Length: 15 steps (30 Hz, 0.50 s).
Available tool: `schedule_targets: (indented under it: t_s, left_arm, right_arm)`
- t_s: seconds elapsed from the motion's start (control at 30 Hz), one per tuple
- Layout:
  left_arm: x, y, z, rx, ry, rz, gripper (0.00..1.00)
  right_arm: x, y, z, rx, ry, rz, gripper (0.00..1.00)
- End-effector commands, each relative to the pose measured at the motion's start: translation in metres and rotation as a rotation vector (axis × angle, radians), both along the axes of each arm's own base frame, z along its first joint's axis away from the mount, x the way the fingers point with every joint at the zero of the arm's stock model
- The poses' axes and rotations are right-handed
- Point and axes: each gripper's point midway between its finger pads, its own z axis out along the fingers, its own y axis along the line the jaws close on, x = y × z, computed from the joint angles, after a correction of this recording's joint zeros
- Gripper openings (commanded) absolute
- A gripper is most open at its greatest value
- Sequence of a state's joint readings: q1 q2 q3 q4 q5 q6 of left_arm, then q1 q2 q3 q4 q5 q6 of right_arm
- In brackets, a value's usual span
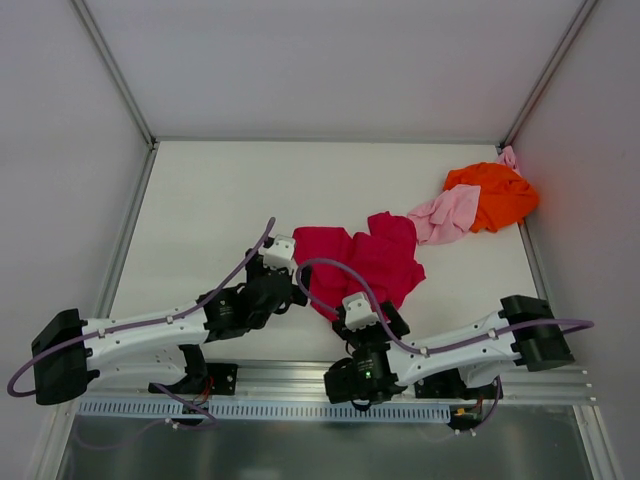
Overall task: Fold and stack the t-shirts
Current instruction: Flatten out the tshirt
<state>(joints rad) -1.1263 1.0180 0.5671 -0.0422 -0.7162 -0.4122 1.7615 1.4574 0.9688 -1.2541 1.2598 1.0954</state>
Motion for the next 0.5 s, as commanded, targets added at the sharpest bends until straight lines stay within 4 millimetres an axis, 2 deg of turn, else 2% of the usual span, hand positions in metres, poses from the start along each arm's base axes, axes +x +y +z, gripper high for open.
schedule_targets:
  t_s: [0.0,0.1,0.2,0.23,0.3,0.37,0.4,0.47]
  left_arm:
    - [0.006,-0.007,0.018,-0.053,-0.028,0.032,0.99]
    - [0.006,-0.007,0.019,-0.059,-0.031,0.037,0.99]
    - [0.006,-0.006,0.018,-0.058,-0.028,0.041,0.99]
    - [0.006,-0.006,0.018,-0.061,-0.027,0.042,0.99]
    - [0.006,-0.007,0.017,-0.061,-0.024,0.045,0.99]
    - [0.006,-0.006,0.016,-0.058,-0.021,0.052,0.99]
    - [0.007,-0.006,0.016,-0.057,-0.023,0.055,0.99]
    - [0.008,-0.006,0.015,-0.054,-0.021,0.062,0.99]
  right_arm:
    - [0.003,0.013,0.030,0.073,-0.054,0.018,0.79]
    - [0.017,0.010,0.041,0.062,-0.083,-0.017,0.84]
    - [0.045,-0.002,0.044,0.051,-0.109,-0.138,0.84]
    - [0.060,-0.011,0.046,0.048,-0.114,-0.205,0.84]
    - [0.076,-0.010,0.052,0.129,-0.129,-0.272,0.83]
    - [0.103,-0.030,0.058,0.123,-0.130,-0.386,0.83]
    - [0.124,-0.042,0.057,0.120,-0.115,-0.477,0.83]
    - [0.149,-0.038,0.050,0.168,-0.067,-0.540,0.82]
